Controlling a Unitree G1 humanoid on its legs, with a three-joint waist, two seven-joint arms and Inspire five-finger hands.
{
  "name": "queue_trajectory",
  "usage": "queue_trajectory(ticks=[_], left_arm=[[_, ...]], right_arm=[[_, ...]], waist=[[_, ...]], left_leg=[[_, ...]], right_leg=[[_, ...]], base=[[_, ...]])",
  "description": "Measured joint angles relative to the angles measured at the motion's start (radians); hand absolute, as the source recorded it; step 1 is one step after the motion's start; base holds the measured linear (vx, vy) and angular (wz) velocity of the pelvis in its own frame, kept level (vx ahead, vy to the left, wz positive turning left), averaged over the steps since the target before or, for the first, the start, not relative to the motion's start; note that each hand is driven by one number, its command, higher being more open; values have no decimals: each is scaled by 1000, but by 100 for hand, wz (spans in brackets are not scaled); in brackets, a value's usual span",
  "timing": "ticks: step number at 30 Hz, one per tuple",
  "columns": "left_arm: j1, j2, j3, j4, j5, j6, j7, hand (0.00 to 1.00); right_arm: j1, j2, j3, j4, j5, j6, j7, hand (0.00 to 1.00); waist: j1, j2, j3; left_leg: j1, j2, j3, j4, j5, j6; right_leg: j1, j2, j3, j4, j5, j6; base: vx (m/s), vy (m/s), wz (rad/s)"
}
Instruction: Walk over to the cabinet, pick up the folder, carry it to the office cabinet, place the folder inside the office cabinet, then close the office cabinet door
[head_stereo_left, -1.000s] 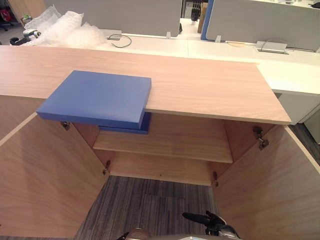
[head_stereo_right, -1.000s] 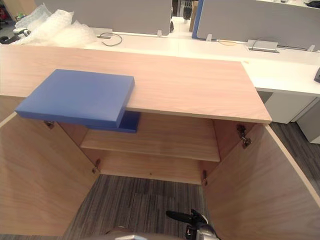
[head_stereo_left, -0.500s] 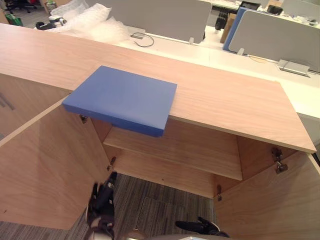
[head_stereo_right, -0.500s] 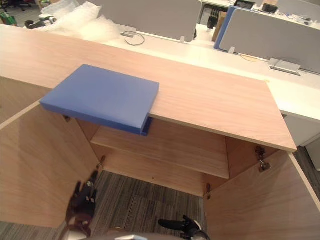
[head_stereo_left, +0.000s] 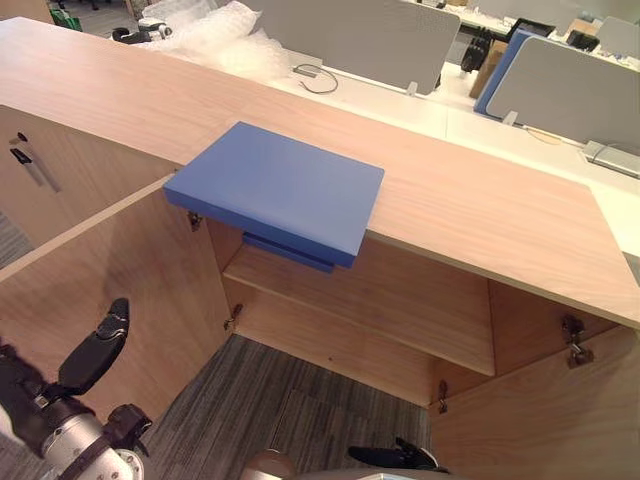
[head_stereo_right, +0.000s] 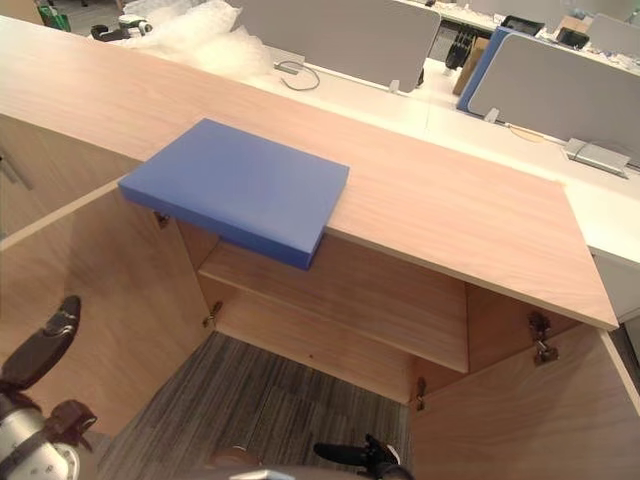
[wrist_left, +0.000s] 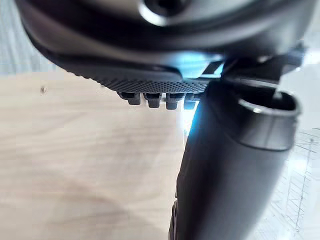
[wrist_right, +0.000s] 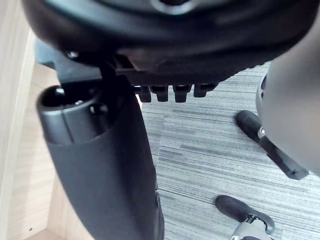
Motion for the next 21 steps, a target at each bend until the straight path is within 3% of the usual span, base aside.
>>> queue_trajectory(ticks=[3, 7, 14, 17, 21], left_arm=[[-4, 7, -51, -58, 131, 2, 78, 100], [-15, 39, -145, -102, 276, 8, 98, 100], [-31, 256, -261, -103, 569, 46, 66, 100], [-49, 356, -258, -93, 664, 51, 32, 100], [-79, 431, -228, -70, 725, 50, -13, 100]], right_arm=[[5, 0, 3, -2, 0, -15, -18, 100], [7, -1, 11, 8, -2, -21, -23, 100], [-35, -9, 46, 114, -47, -51, -22, 100], [-50, -15, 74, 136, -63, -54, -15, 100], [-52, -46, 112, 137, -83, -55, -5, 100]], waist=[[0, -11, -8], [0, -7, -12], [-4, 12, -38], [-4, 18, -35], [-16, 30, -34]], left_leg=[[1, 1, 1, -1, 0, 0], [4, 5, 10, -3, 0, 0], [10, 13, 30, -52, 29, -7], [31, 15, 30, -64, 42, -20], [41, 18, 31, -65, 50, -32]], right_leg=[[0, 3, 3, -5, 0, 0], [-2, 9, 19, -13, 1, -1], [-25, 29, 60, -53, 17, -10], [-13, 39, 85, -67, 24, -17], [-12, 41, 111, -66, 22, -22]], base=[[-48, 54, -3], [-60, 51, -9], [-33, 43, -16], [8, 7, -22], [-6, 38, -16]])
